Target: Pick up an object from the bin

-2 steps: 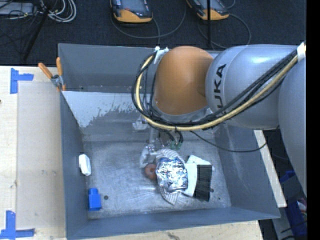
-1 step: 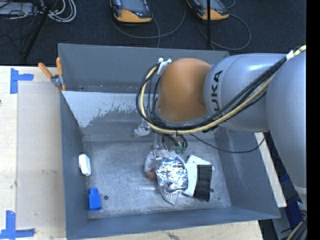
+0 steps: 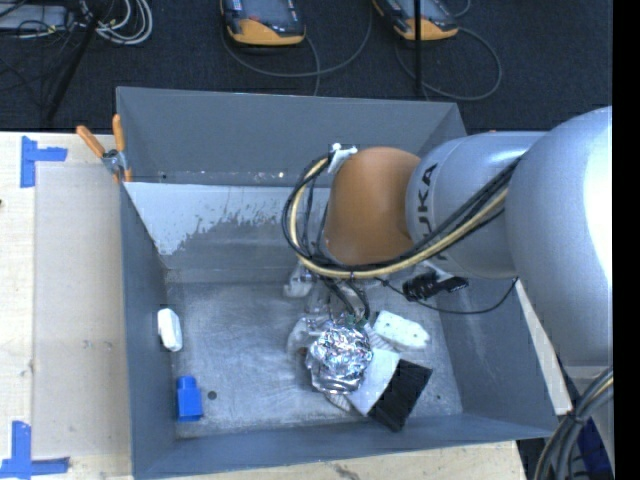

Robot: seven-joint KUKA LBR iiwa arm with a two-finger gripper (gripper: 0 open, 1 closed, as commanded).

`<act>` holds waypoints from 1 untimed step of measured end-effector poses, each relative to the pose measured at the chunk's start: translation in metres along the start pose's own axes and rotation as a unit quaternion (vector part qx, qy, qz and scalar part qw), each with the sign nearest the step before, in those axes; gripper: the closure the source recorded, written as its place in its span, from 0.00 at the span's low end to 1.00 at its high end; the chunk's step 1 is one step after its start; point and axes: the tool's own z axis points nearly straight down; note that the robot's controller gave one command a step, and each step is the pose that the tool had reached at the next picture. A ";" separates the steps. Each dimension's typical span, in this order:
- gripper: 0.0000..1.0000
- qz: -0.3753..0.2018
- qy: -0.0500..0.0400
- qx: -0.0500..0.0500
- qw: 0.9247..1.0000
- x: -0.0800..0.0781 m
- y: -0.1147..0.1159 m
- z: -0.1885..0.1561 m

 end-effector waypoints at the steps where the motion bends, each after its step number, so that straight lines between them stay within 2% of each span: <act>1: 1.00 0.000 0.000 0.000 1.000 0.000 -0.001 0.000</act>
Offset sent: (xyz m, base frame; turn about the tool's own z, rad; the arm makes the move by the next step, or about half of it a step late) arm -0.0075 0.0200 0.1737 -0.0451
